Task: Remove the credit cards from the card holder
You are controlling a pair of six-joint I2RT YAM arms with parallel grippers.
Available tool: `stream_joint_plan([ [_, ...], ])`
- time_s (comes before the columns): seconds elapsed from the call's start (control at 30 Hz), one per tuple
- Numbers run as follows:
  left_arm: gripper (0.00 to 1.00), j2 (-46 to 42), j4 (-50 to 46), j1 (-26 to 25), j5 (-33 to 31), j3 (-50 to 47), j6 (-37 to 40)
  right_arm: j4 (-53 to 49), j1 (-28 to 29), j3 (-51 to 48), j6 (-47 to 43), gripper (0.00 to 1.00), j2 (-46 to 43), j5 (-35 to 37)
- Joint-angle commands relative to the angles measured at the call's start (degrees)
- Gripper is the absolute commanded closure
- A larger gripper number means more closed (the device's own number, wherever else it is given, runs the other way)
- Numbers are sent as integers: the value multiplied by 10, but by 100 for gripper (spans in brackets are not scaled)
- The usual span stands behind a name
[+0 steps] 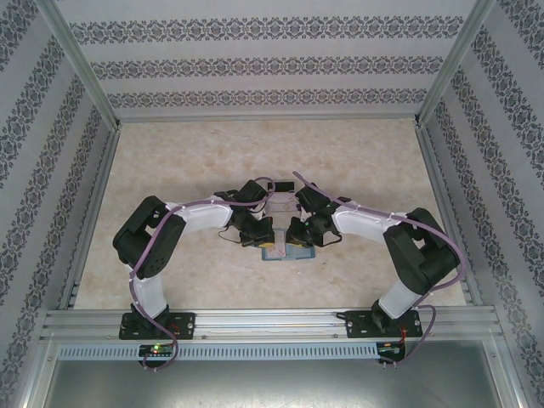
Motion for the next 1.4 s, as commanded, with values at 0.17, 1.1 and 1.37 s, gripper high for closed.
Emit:
stream_joint_plan([
  [0.17, 100, 4, -15, 5, -6, -12, 13, 55, 2, 8, 21, 81, 12, -53],
  [1.1, 98, -9, -23, 6, -8, -9, 11, -22, 12, 41, -18, 82, 59, 28],
  [1.37, 96, -11, -29, 5, -11, -7, 14, -41, 16, 47, -21, 82, 45, 43],
])
